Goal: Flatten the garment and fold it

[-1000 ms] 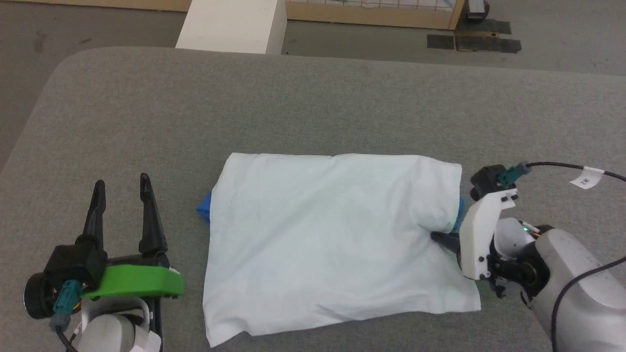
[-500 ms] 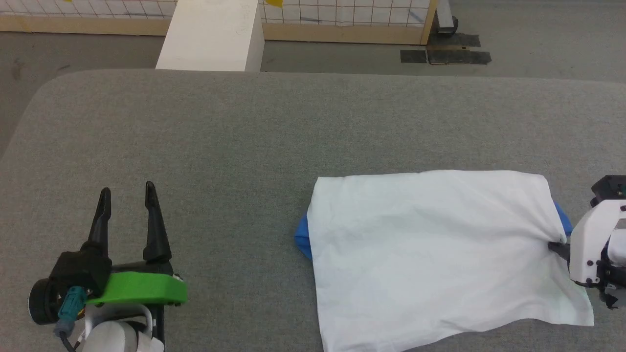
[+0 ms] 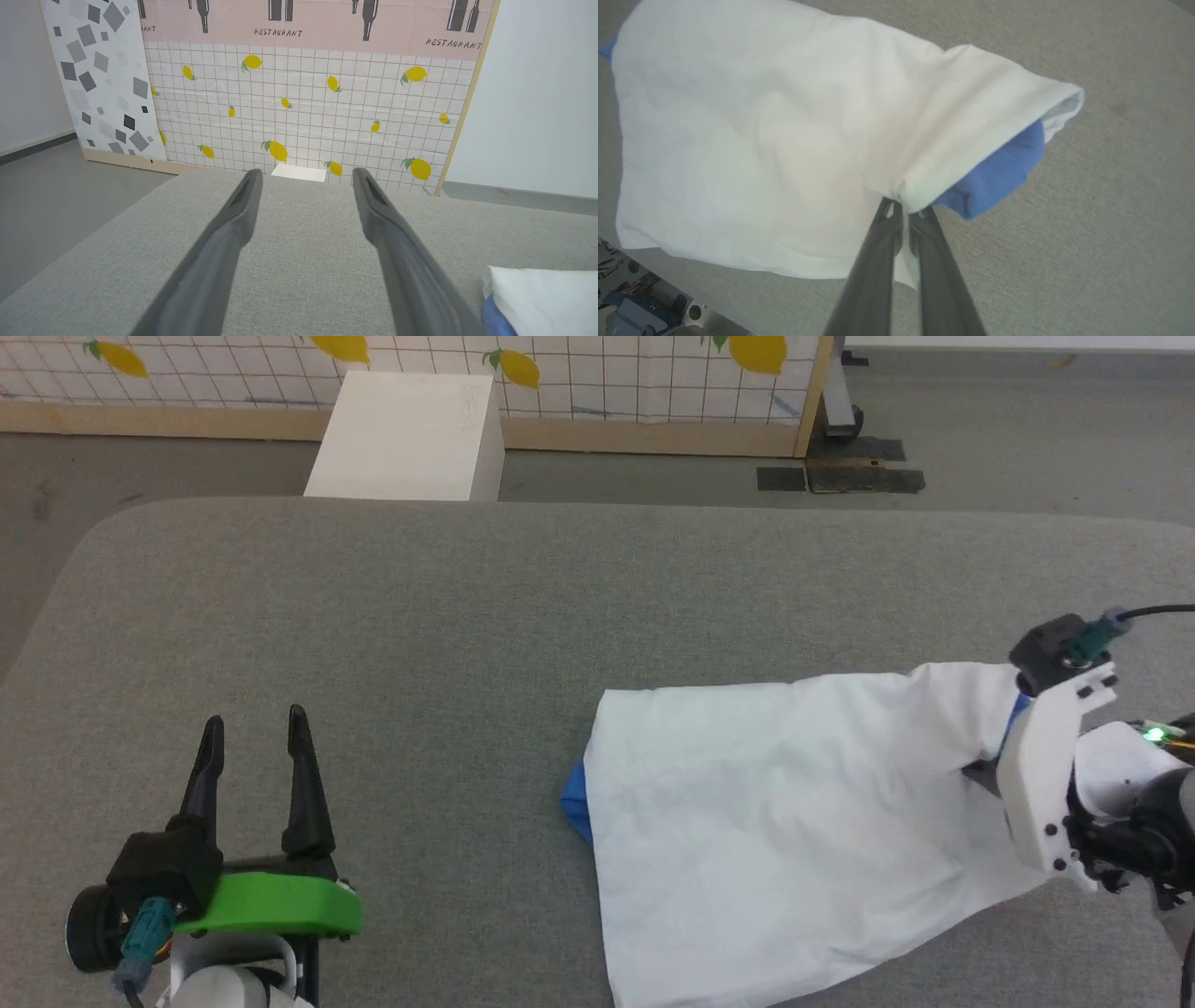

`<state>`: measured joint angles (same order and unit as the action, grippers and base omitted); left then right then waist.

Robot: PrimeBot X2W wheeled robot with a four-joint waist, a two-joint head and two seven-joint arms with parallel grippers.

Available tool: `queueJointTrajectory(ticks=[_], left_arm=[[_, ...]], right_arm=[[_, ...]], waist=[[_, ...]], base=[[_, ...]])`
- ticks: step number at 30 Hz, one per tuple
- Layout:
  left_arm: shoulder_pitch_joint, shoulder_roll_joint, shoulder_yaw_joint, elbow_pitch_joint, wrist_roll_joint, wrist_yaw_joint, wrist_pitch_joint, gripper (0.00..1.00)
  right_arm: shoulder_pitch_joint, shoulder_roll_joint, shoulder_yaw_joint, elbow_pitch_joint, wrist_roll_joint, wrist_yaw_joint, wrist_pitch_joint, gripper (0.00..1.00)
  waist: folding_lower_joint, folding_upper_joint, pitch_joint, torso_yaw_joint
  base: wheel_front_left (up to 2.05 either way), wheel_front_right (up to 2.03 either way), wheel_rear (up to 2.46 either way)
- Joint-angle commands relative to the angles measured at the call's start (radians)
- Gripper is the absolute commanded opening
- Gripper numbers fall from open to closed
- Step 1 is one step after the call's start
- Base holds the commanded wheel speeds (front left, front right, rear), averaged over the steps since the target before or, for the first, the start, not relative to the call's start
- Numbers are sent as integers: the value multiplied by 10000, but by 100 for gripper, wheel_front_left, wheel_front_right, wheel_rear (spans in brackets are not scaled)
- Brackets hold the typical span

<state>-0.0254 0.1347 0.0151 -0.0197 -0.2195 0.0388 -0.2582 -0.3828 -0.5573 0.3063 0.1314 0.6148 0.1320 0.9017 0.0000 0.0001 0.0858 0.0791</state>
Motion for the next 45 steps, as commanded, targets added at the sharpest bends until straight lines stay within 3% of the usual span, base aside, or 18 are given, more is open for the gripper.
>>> queueJointTrajectory(ticks=[1, 7, 15, 21, 31, 32, 33, 34, 39, 45], left_arm=[[70, -42, 0, 36, 70, -58, -36, 100], [35, -96, -44, 79, 80, -149, -36, 100], [12, -178, 21, 80, 67, -202, -36, 100], [-56, -329, -13, 112, 64, -232, -36, 100], [-181, -471, 62, 126, 80, -299, -36, 100], [-184, -486, 65, 122, 87, -308, -36, 100], [-188, -498, 65, 122, 93, -318, -36, 100], [-189, -511, 68, 133, 90, -336, -36, 100], [-155, -536, 164, 189, 110, -384, -36, 100], [-25, -515, 283, 224, 172, -441, -36, 100]], right_arm=[[133, 183, 133, -373, -29, -13, 191, 0], [-81, 961, 1047, -1183, -48, -13, 586, 0], [-766, 1982, 2424, -612, -115, -13, 427, 0], [-1403, 3125, 3231, 706, -103, -13, -91, 0], [-1906, 4390, 3276, 3239, -735, -13, -1025, 0], [-1931, 4506, 3231, 3413, -707, -13, -1202, 7], [-1968, 4575, 3247, 3500, -693, -13, -1354, 44], [-2029, 4629, 3327, 3565, -694, -13, -1516, 100], [-2271, 4674, 3568, 3402, -385, -13, -1966, 100], [-2325, 4187, 3612, 2135, 215, -13, -2254, 100]], waist=[[0, -1, -44, 55], [0, -1, -70, 278], [0, -1, 158, 544], [0, -1, 354, 685], [0, -1, 526, 718], [0, -1, 533, 718], [0, -1, 535, 720], [0, -1, 531, 712], [0, -1, 419, 583], [0, -1, 87, 264]], base=[[0, 0, 0], [0, 0, 0], [0, 0, 0], [0, 0, 0], [0, 0, 0], [0, 0, 0], [0, 0, 0], [0, 0, 0], [0, 0, 0], [0, 0, 0]])
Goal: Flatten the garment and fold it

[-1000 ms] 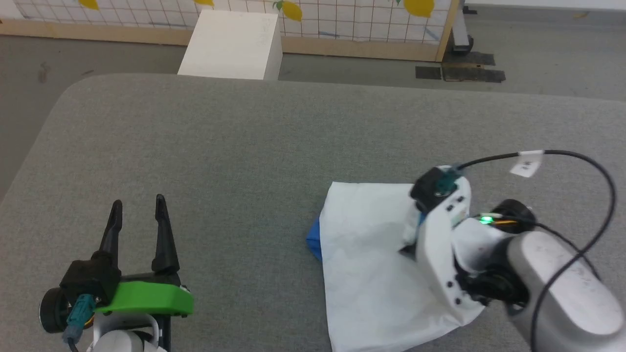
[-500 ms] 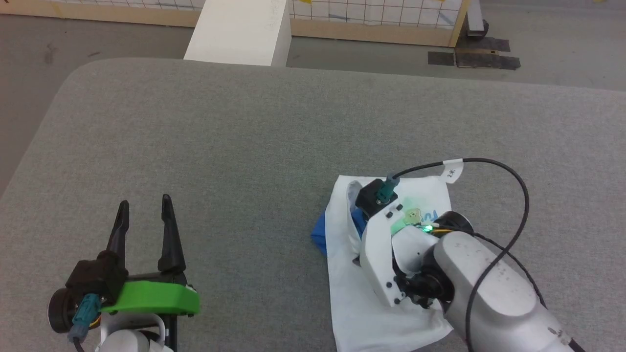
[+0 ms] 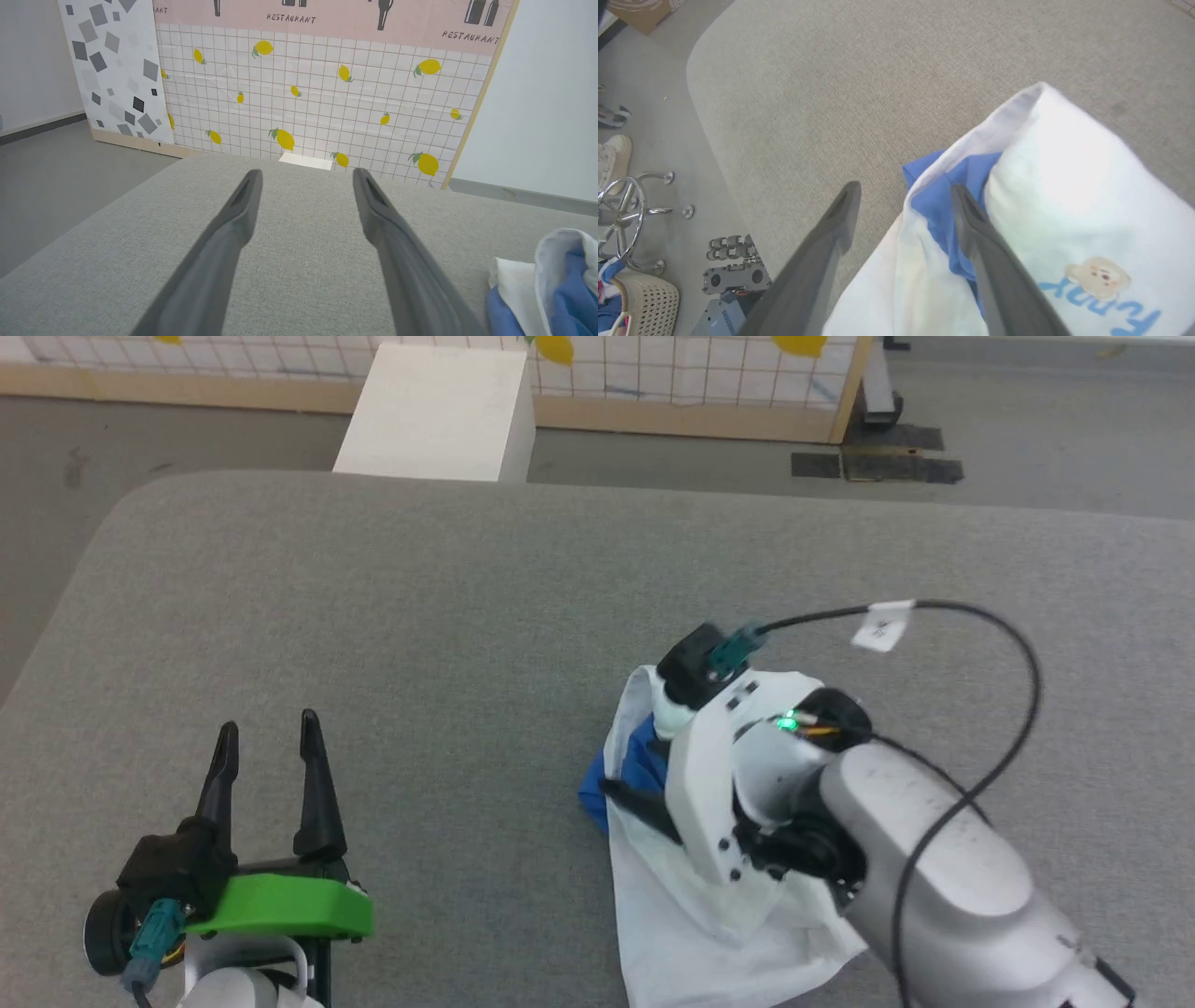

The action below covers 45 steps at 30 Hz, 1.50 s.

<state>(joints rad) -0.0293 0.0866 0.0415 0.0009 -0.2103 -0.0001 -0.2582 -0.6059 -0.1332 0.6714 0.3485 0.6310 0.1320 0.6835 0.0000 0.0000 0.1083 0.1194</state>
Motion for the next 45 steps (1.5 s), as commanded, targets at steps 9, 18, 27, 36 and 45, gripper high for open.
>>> queueJointTrajectory(ticks=[9, 18, 27, 36, 45], left_arm=[[104, -2, -23, -16, 252, -49, -36, 100], [-57, -34, -174, -84, 380, -90, -36, 100], [-249, -129, -359, -9, 367, -160, -36, 100], [-411, -184, -471, 161, 424, -237, -36, 100], [23, -118, -178, 142, 434, -201, -36, 100]], right_arm=[[1089, -623, -2709, -1431, -699, -13, -979, 100], [2621, -61, -4775, -1067, -3446, -13, -735, 100], [2804, 630, -5441, 243, -4754, -13, -712, 100], [2687, 805, -5411, 1619, -4964, -13, -660, 100], [2544, -352, -4021, 972, -3525, -13, -820, 0]], waist=[[0, 0, -396, -569], [0, 0, -145, -427], [0, 0, 378, 120], [0, 0, 503, 467], [0, 0, -143, -463]], base=[[0, 0, 0], [0, 0, 0], [0, 0, 0], [0, 0, 0], [0, 0, 0]])
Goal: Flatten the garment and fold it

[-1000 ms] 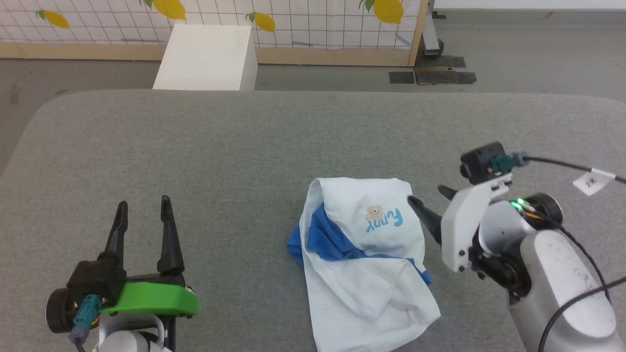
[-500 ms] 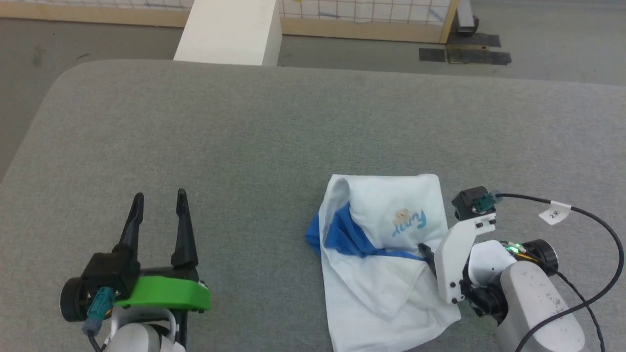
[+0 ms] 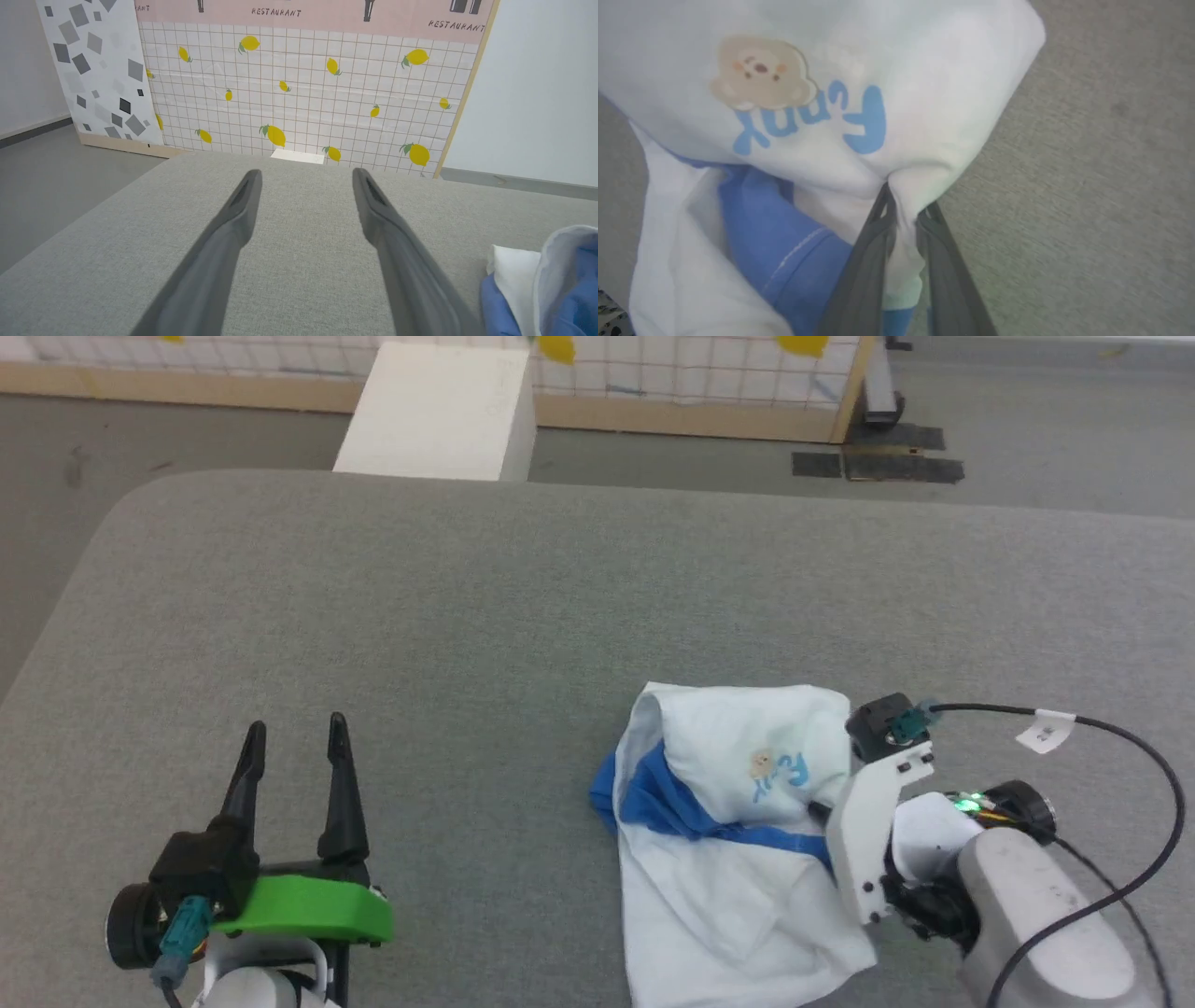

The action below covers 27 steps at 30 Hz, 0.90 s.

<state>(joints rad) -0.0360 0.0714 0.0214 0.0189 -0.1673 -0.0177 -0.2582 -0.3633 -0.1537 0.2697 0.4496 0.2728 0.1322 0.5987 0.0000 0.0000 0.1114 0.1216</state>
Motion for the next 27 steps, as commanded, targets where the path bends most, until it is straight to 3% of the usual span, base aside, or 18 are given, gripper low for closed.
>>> queueJointTrajectory(ticks=[1, 8, 12, 18, 27], left_arm=[[136, 35, 67, -75, -15, -18, -36, 100], [25, 1, 89, -359, 9, 26, -36, 100], [-445, 70, -12, -500, 139, -22, -36, 100], [-1261, 293, -199, -793, 439, -19, 28, 100], [-1941, 597, -222, -1469, 679, 106, 349, 100]], right_arm=[[116, -460, 146, -255, 230, -15, 136, 0], [-135, -2409, 502, -1213, 1182, -15, 901, 0], [-716, -3418, 444, -1181, 1390, -15, 919, 0], [-1826, -4587, 134, -590, 1257, -15, 530, 0], [-3130, -5151, -1339, 1102, 348, -15, -129, 0]], waist=[[0, 0, -172, -722], [0, 0, 432, -2431], [0, 0, 1217, -3053], [0, 0, 2582, -3273], [0, 0, 3970, -2864]], base=[[0, 0, 0], [0, 0, 0], [0, 0, 0], [0, 0, 0], [0, 0, 0]])
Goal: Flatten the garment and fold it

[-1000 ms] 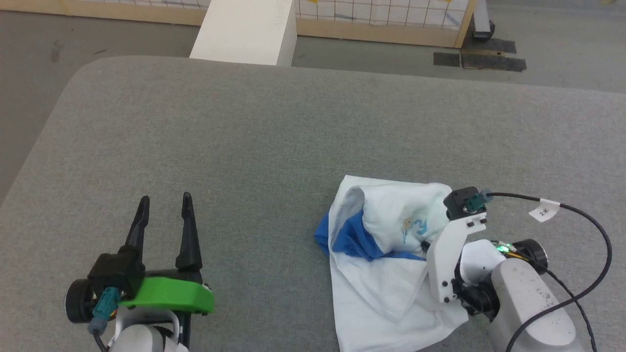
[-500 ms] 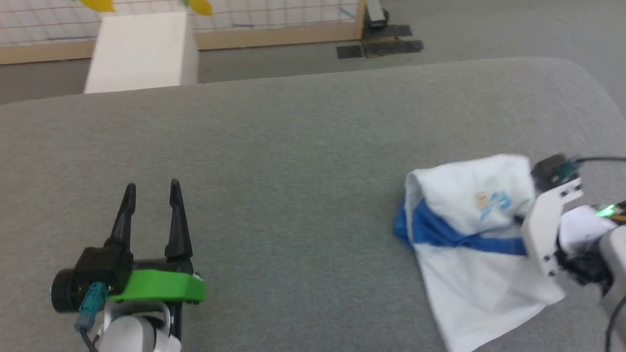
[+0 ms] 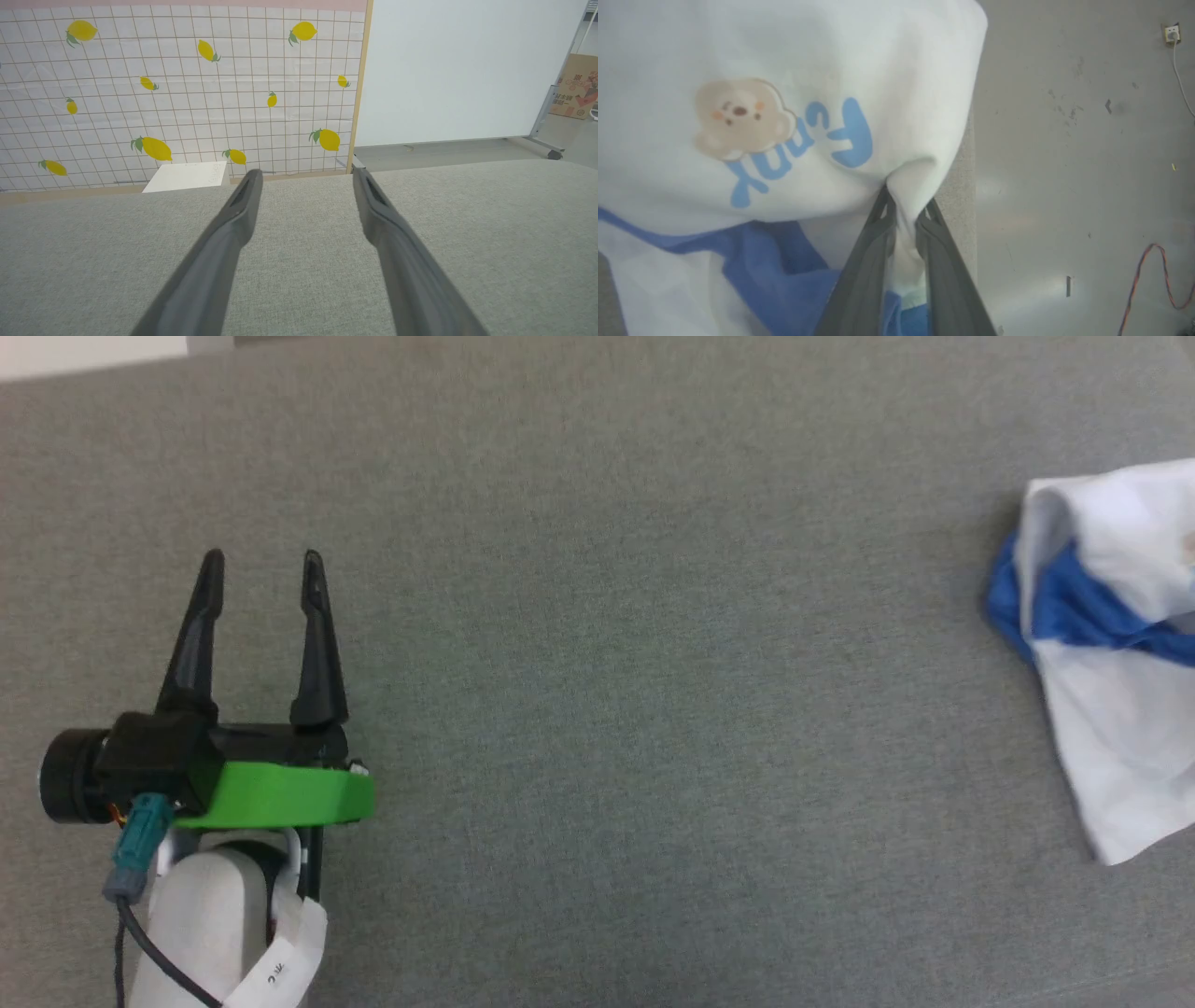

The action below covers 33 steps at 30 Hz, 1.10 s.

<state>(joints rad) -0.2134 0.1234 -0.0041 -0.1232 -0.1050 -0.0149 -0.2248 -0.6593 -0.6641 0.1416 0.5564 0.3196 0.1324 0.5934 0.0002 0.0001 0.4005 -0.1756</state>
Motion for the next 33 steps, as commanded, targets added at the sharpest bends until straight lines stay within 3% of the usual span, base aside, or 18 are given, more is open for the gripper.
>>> queueJointTrajectory(ticks=[1, 2, 3, 4, 7, 11, 19, 27, 33], left_arm=[[-182, 117, 61, -115, 81, 113, 63, 100], [-186, 146, 79, -170, 93, 133, 88, 100], [-180, 176, 102, -228, 103, 158, 113, 100], [-115, 230, 179, -288, 73, 213, 154, 100], [2, 234, 270, -222, -24, 267, 134, 100], [250, 49, 400, 243, -385, 377, 62, 100], [611, -30, 786, 883, -858, 462, -159, 100], [1004, -172, 808, 1298, -883, 660, -276, 100], [1165, -276, 698, 1600, -669, 977, -314, 100]], right_arm=[[-302, -50, -324, 291, -359, -17, -130, 0], [-407, -12, -558, 486, -526, -17, -194, 0], [-524, 53, -859, 700, -720, -17, -321, 15], [-728, 252, -1518, 1178, -1281, -17, -546, 100], [-857, 469, -2053, 1465, -1782, -17, -739, 100], [-1041, 866, -2726, 875, -1795, -17, -1593, 100], [-936, 1897, -1745, -1610, -1035, -17, -3533, 100], [-96, 3862, -1345, -3534, -1047, -17, -6208, 100], [1182, 5484, -1487, -3957, -1300, -17, -7409, 100]], waist=[[-2, -1, 1162, 133], [-2, -1, 1215, 149], [-2, -1, 1263, 179], [-2, -1, 1266, 214], [-2, -1, 1054, 208], [-2, -1, 43, 249], [-2, -1, -1540, 289], [-2, -1, -2817, 774], [-2, -1, -3546, 1144]], base=[[0, 0, 0], [0, 0, 0], [0, 0, 0], [0, 0, 0], [0, 0, 0], [0, 0, 0], [0, 0, 0], [0, 0, 0], [0, 0, 0]])
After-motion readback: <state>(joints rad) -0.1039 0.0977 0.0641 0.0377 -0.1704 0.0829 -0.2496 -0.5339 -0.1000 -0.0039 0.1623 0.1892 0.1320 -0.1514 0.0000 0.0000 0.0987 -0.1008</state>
